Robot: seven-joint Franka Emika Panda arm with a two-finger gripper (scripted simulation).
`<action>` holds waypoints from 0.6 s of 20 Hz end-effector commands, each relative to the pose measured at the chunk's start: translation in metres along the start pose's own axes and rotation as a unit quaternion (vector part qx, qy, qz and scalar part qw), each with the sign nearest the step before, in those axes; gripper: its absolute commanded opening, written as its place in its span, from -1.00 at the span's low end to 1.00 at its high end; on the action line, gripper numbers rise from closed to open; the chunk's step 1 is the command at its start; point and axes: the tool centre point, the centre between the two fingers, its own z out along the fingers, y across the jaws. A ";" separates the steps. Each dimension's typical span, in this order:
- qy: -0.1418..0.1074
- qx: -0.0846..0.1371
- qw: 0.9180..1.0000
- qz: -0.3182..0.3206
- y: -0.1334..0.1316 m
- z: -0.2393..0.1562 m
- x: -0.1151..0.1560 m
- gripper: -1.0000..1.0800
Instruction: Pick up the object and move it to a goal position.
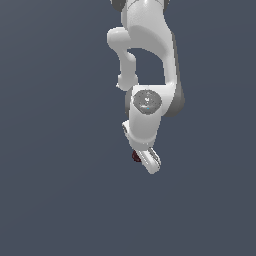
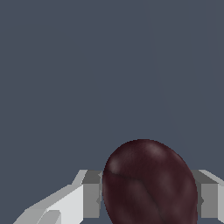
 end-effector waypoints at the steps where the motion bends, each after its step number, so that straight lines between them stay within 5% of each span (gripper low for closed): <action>1: 0.000 0.001 1.000 0.000 0.001 -0.028 -0.011 -1.00; 12: 0.001 0.001 1.000 0.000 0.006 -0.149 -0.054 -1.00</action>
